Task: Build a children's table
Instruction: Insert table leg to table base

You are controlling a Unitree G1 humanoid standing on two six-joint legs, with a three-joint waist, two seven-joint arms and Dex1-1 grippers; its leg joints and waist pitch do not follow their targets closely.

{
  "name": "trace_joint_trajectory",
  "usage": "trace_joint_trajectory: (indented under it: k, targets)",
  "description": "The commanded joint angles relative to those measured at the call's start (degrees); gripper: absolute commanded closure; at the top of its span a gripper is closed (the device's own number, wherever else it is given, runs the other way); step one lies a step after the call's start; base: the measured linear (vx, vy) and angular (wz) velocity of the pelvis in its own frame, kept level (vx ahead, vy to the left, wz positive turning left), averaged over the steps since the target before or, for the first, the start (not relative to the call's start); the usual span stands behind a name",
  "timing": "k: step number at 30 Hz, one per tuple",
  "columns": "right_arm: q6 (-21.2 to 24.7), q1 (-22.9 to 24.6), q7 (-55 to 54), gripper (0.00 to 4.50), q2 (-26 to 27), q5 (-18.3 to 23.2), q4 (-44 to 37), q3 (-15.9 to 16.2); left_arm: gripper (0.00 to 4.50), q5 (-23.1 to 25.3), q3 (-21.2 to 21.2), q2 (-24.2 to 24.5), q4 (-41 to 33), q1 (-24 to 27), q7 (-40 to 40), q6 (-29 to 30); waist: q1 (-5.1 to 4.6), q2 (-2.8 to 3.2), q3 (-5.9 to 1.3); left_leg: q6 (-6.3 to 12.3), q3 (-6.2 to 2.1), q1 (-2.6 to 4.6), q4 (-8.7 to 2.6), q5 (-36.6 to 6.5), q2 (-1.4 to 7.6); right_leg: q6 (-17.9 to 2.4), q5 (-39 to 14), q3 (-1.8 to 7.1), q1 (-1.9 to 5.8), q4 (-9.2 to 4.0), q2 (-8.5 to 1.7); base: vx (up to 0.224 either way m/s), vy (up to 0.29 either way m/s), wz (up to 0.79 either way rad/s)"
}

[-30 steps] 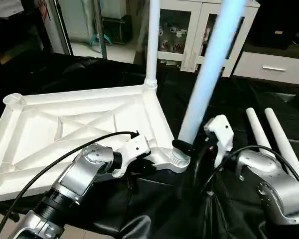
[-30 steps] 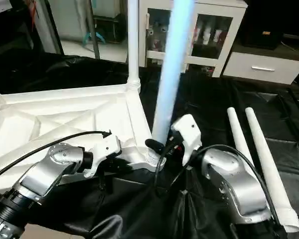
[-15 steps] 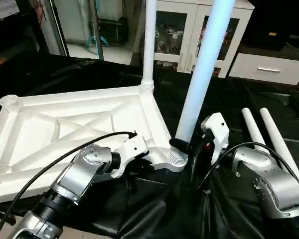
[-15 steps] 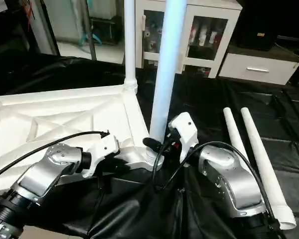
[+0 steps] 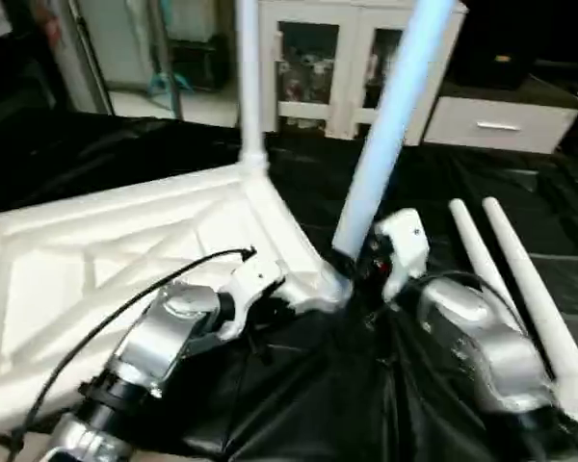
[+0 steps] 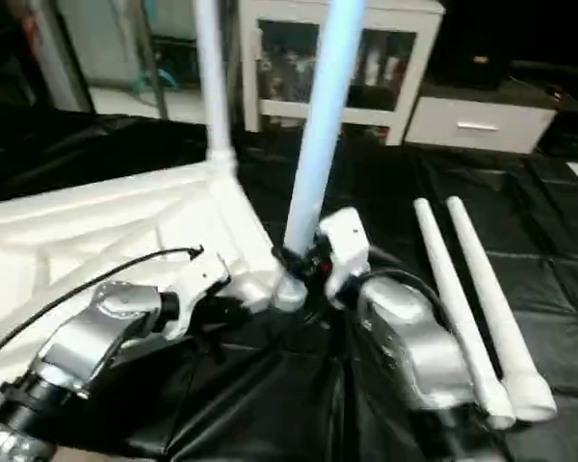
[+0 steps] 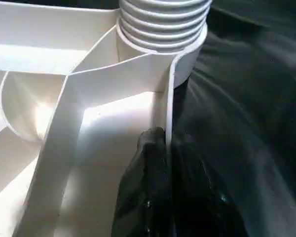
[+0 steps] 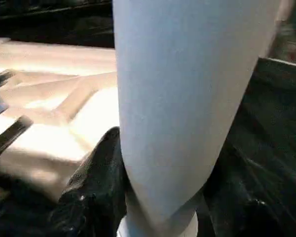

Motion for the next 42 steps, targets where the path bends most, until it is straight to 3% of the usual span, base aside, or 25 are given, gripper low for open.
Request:
trace_joint_trajectory:
  k: [1,2,3,4,5,7,11,15,18,20,25,26,27,31,33,35,37,38,42]
  targets:
    - [2.4,0.8,-5.4,2.68,0.2,-3.7,10.7,-0.6,4.5,-1.4,2.8,-3.8,0.9,-1.4,4.7,1.5,-0.37,-0.64,-0.8,-3.4,-3.03,0.01,-5.89,-28.3,3.41,-4.6,-32.2,2.24,0.21,-5.58,-4.92,0.0,0.0,0.0]
    - [2.0,-0.8,-7.0,2.68,1.1,-4.0,12.9,-1.0,4.5,-1.2,2.8,-5.5,2.1,-2.3,6.3,2.0,-0.18,-0.83,-0.69,-2.88,-2.75,-0.16,-5.89,-27.1,3.37,-5.0,-30.3,2.43,0.14,-5.65,-4.87,0.0,0.0,0.0]
    - [2.0,-0.8,-7.0,2.68,1.1,-4.0,12.9,-1.0,4.5,-1.2,2.8,-5.5,2.1,-2.3,6.3,2.0,-0.09,-0.67,-0.74,-2.68,-2.52,0.19,-5.72,-27.1,3.3,-5.3,-30.1,2.56,-0.21,-5.7,-4.86,0.0,0.0,0.0]
    - [1.1,-3.6,-9.9,2.68,2.6,-4.7,17.1,-1.8,4.5,-0.9,3.6,-8.4,4.5,-4.0,9.6,3.0,-0.04,-0.85,-0.61,-2.53,-2.27,0.64,-5.57,-27.9,3.25,-5.7,-30.3,2.61,-0.68,-5.96,-4.72,0.0,0.0,0.0]
    - [0.4,-5.5,-11.8,2.68,3.4,-5.1,20.0,-2.3,4.5,-0.9,4.3,-10.4,6.7,-5.5,12.1,2.9,-0.26,-0.92,-0.37,-2.76,-2.36,1.06,-5.36,-30.2,3.0,-5.2,-33.0,2.21,-0.99,-6.43,-4.66,0.0,0.0,0.0]
    - [-0.3,-7.0,-13.4,2.68,4.2,-5.1,22.6,-2.8,4.5,-0.9,5.0,-12.1,8.6,-6.8,14.4,2.7,-0.45,-1.0,-0.47,-2.75,-2.51,1.14,-5.36,-31.0,2.85,-4.5,-33.8,1.92,-0.86,-6.48,-4.61,0.0,0.0,0.0]
    - [-2.5,-10.9,-17.9,2.68,6.5,-4.9,30.0,-5.2,4.5,-1.2,7.6,-16.2,13.3,-10.1,20.2,0.5,0.01,-1.3,-0.85,-1.71,-2.39,0.59,-5.73,-28.2,3.13,-5.6,-26.8,2.1,-0.25,-5.97,-5.01,0.0,0.0,0.0]
    - [-4.1,-12.6,-19.5,2.68,7.1,-5.0,33.2,-6.4,4.5,-1.0,8.6,-17.3,15.2,-11.4,22.1,-0.8,0.09,-1.41,-1.0,-1.23,-2.14,0.13,-5.84,-25.3,3.27,-7.5,-21.0,2.3,0.24,-5.35,-5.06,0.0,0.0,0.0]
    - [-5.7,-13.9,-19.8,2.68,7.5,-5.0,35.7,-7.0,4.5,-0.8,9.0,-17.5,16.7,-12.1,22.9,-1.6,0.4,-1.42,-1.22,-0.17,-1.79,-0.34,-5.76,-20.5,3.41,-9.1,-16.0,2.43,0.77,-4.84,-5.19,0.0,0.0,0.0]
    - [-6.6,-14.2,-19.2,2.68,7.8,-4.3,36.2,-7.5,4.5,-0.7,9.0,-17.2,16.9,-12.1,22.9,-1.8,0.57,-1.38,-1.13,-0.04,-1.71,-0.05,-5.66,-21.9,3.38,-8.9,-18.9,2.43,0.59,-5.12,-5.3,0.0,0.0,0.0]
    - [-8.3,-14.3,-15.9,2.68,7.8,-4.2,36.1,-6.7,4.5,-0.7,9.0,-16.6,17.0,-11.8,22.2,-1.9,0.59,-1.57,-1.08,-0.06,-1.83,-0.07,-5.72,-23.0,3.38,-7.4,-23.1,2.34,0.45,-5.5,-5.3,0.0,0.0,0.0]
    - [-8.6,-14.3,-15.2,2.33,7.9,-3.7,36.0,-6.9,4.5,-0.8,8.9,-16.4,17.1,-11.8,22.1,-1.9,0.54,-1.45,-1.06,-0.2,-1.95,-0.13,-5.81,-23.5,3.43,-7.2,-23.6,2.29,0.42,-5.53,-5.25,0.0,0.0,0.0]
    - [-9.3,-14.4,-14.8,2.33,7.7,-3.6,35.8,-7.0,4.5,-0.7,8.9,-16.2,17.0,-11.7,21.9,-1.9,0.56,-1.2,-1.06,-0.32,-2.03,-0.16,-5.85,-23.6,3.45,-7.2,-23.6,2.28,0.44,-5.48,-5.27,0.0,0.0,0.0]
    - [-9.8,-14.7,-12.6,1.93,7.0,-2.7,32.5,-7.4,4.5,-0.7,8.9,-15.3,16.6,-11.3,21.2,-1.8,0.59,-1.33,-1.03,-0.26,-1.94,-0.05,-5.87,-24.1,3.43,-7.2,-23.4,2.29,0.3,-5.57,-5.14,0.0,0.0,0.0]
    - [-9.1,-14.7,-9.8,1.86,6.0,-2.4,29.2,-6.7,4.5,-0.6,8.5,-14.5,16.0,-11.2,20.3,-1.7,0.97,-1.42,-1.23,0.45,-1.72,-0.16,-5.7,-22.1,3.48,-8.1,-21.2,2.43,0.57,-5.45,-5.26,0.0,0.0,0.0]
    - [-7.5,-14.3,-7.3,1.71,5.2,-1.3,25.3,-6.6,4.5,-0.4,8.0,-13.8,15.4,-11.0,19.2,-1.8,1.51,-1.54,-1.69,2.35,-1.43,-0.72,-5.44,-14.3,3.69,-10.4,-12.4,2.39,1.43,-4.3,-5.23,0.0,0.0,0.0]
    - [-6.7,-14.0,-6.0,1.54,4.8,-0.7,23.5,-6.5,4.5,-0.4,7.8,-13.4,15.1,-10.9,18.8,-1.9,1.76,-1.37,-1.51,3.54,-1.12,-0.55,-5.34,-14.0,3.7,-11.1,-12.6,2.38,1.14,-4.49,-5.13,0.0,0.0,0.0]
    - [-4.1,-13.3,-3.2,1.38,4.0,1.1,20.5,-6.2,4.5,-0.3,7.2,-12.9,14.7,-10.7,17.7,-2.2,1.9,-1.34,-1.83,4.08,-1.01,-0.91,-4.93,-12.1,3.48,-11.7,-12.1,2.41,1.4,-4.32,-5.32,0.0,0.0,0.0]
    - [-0.9,-11.3,2.3,1.12,1.3,2.6,14.9,-4.3,4.5,-0.6,6.1,-11.7,13.3,-10.0,15.5,-1.7,2.71,-1.28,-2.09,6.93,-0.67,-1.2,-4.2,-4.8,3.64,-13.6,-3.5,2.3,1.7,-3.15,-5.3,0.0,0.0,0.0]
